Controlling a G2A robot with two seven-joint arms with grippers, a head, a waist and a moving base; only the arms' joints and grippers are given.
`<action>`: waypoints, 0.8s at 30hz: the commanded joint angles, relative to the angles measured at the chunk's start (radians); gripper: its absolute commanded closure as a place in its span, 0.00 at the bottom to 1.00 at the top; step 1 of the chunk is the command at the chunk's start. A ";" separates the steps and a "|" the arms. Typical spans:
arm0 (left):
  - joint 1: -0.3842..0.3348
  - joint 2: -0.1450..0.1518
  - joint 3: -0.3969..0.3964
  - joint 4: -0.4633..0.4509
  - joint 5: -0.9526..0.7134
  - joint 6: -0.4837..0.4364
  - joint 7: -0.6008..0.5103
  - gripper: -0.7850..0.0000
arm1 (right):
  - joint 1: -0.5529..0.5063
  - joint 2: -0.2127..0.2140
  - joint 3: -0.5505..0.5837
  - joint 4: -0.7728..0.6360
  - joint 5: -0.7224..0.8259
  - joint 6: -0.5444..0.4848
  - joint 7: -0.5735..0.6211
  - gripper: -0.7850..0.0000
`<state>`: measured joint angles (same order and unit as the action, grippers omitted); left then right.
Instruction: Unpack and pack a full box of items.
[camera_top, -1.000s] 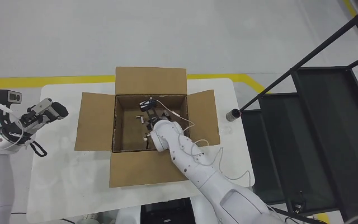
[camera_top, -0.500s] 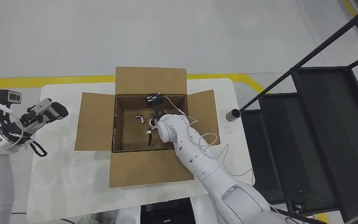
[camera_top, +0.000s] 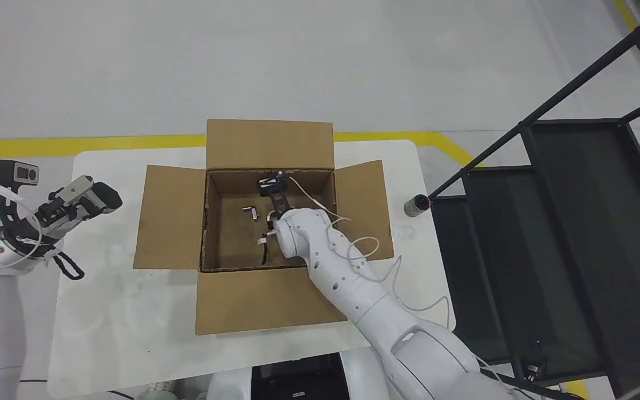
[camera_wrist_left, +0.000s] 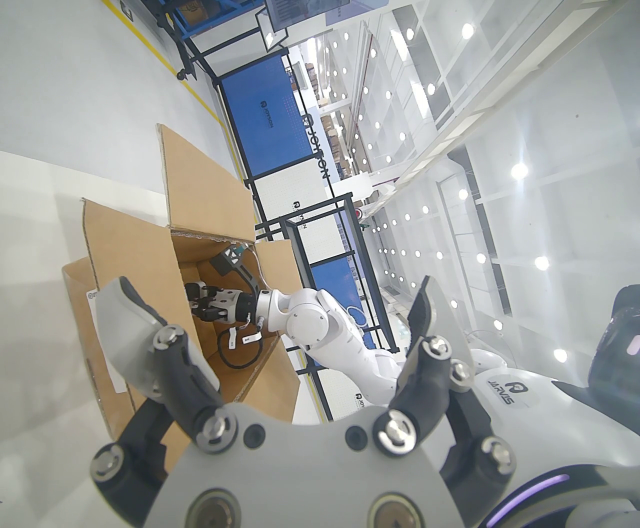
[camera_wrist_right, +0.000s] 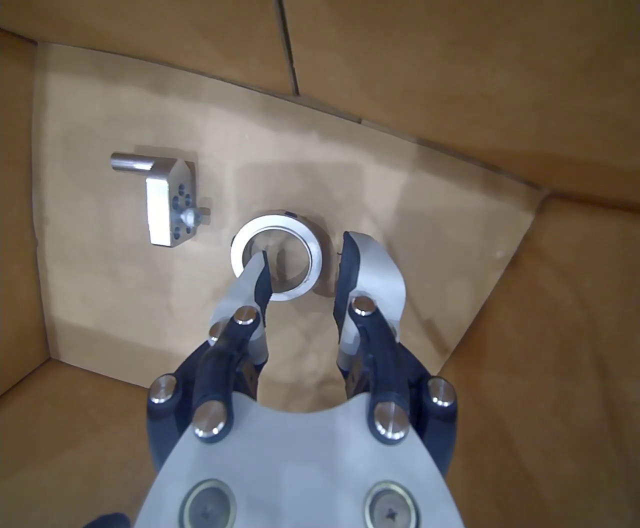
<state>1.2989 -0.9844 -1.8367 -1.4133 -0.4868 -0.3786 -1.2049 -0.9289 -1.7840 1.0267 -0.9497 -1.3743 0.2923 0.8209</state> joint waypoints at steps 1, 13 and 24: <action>0.000 0.000 0.000 0.000 0.000 0.000 0.000 0.00 | 0.003 -0.001 -0.003 0.010 0.004 0.001 -0.004 0.64; 0.000 0.000 0.000 0.000 0.000 0.000 0.000 0.00 | -0.003 -0.002 0.015 -0.030 0.058 -0.012 -0.018 1.00; 0.000 0.000 0.000 0.000 0.000 0.000 0.000 0.00 | -0.153 0.034 0.118 -0.413 0.152 -0.103 0.080 1.00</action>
<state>1.2989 -0.9844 -1.8367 -1.4133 -0.4868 -0.3786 -1.2049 -1.0597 -1.7544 1.1279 -1.3042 -1.2395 0.2011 0.8894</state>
